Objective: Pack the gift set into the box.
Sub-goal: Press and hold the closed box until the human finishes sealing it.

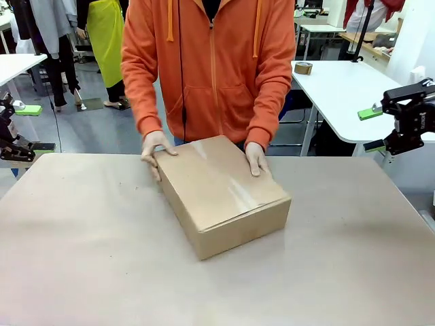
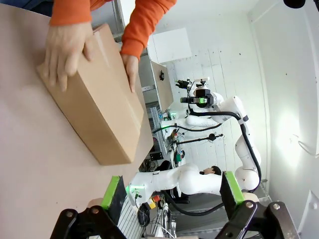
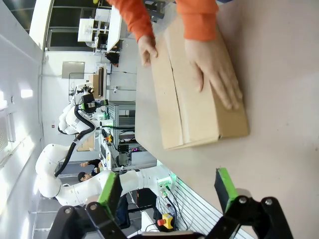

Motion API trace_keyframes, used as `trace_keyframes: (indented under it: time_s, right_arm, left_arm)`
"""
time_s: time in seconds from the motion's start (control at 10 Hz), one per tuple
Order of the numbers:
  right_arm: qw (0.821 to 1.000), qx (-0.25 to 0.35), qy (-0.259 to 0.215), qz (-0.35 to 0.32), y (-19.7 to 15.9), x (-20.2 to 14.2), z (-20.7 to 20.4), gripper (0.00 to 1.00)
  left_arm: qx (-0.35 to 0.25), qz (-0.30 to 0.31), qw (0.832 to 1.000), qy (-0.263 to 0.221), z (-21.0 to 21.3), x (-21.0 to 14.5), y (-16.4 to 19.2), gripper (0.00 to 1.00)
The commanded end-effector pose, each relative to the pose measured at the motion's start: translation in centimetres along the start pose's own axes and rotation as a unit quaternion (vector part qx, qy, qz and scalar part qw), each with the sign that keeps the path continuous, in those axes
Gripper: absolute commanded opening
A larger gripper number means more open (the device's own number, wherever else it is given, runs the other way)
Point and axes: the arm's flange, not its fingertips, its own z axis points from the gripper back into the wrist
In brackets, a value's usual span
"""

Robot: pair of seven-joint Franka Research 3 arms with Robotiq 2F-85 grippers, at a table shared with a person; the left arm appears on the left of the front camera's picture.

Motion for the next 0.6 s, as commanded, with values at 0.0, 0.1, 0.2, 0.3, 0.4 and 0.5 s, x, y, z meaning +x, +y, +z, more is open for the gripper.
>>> trace_keyframes:
  time_s: [0.0, 0.1, 0.2, 0.3, 0.4, 0.5]
  right_arm:
    - [1.0, -0.003, 0.004, 0.006, -0.1, -0.1, 0.1, 1.0]
    - [1.0, -0.003, 0.004, 0.006, -0.1, -0.1, 0.1, 1.0]
    - [1.0, -0.003, 0.004, 0.006, -0.1, -0.1, 0.1, 1.0]
    - [1.0, -0.003, 0.004, 0.006, -0.1, -0.1, 0.1, 1.0]
    - [1.0, 0.0, 0.0, 0.0, 0.0, 0.0, 0.0, 1.0]
    - [0.998, -0.027, 0.045, 0.029, 1.4, 1.7, -1.7, 1.0]
  left_arm:
    - [-0.015, -0.005, 1.0, -0.009, -0.2, -0.1, -0.2, 1.0]
    - [-0.015, -0.005, 1.0, -0.009, -0.2, -0.1, -0.2, 1.0]
    - [-0.015, -0.005, 1.0, -0.009, -0.2, -0.1, -0.2, 1.0]
    - [-0.015, -0.005, 1.0, -0.009, -0.2, -0.1, -0.2, 1.0]
    - [-0.015, -0.005, 1.0, -0.009, -0.2, -0.1, -0.2, 1.0]
    - [0.0, 0.0, 1.0, 0.0, 0.0, 0.0, 0.0, 1.0]
